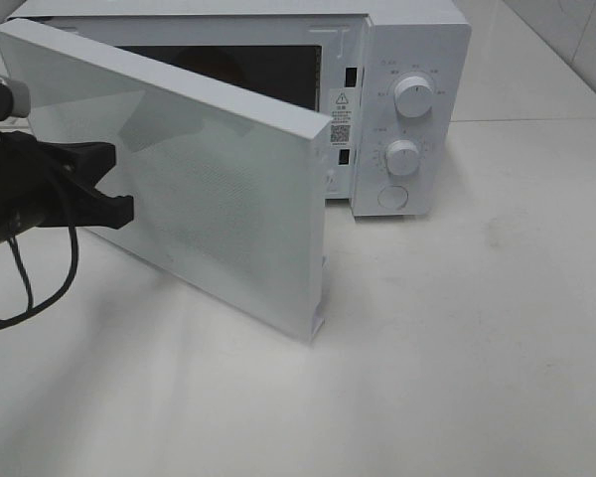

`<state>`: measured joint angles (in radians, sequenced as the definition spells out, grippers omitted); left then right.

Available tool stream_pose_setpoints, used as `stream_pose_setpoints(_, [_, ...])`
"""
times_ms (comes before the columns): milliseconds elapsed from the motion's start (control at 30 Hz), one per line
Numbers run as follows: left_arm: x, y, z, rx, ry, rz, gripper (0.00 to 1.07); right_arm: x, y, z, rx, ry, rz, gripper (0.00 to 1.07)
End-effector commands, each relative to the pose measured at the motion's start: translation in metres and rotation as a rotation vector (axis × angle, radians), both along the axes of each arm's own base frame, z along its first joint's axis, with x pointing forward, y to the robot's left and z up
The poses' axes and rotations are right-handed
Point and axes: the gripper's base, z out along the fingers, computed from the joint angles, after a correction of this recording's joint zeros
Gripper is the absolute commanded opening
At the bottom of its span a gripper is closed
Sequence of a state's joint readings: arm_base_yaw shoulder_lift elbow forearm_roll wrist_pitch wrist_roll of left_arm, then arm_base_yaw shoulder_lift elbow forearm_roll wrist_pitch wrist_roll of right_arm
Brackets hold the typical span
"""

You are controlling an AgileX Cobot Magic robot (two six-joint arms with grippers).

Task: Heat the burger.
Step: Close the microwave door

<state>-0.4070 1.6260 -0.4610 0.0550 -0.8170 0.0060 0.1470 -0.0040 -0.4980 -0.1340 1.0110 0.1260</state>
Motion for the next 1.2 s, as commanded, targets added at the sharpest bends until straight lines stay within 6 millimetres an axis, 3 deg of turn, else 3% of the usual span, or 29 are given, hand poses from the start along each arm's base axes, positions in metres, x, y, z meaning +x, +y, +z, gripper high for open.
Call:
stream_pose_setpoints(33, [0.008, -0.015, 0.004, -0.031, -0.019, -0.016, 0.0, -0.004, 0.0, 0.0, -0.007, -0.04, 0.003, 0.76])
stream_pose_setpoints(900, [0.058, -0.097, 0.016, -0.116, -0.038, -0.06, 0.0, -0.004, 0.0, 0.0, -0.008, -0.04, 0.002, 0.76])
stream_pose_setpoints(1200, [0.08, -0.109, 0.02, -0.149, -0.041, -0.035, 0.0, -0.004, 0.0, 0.0, -0.008, -0.04, 0.002, 0.76])
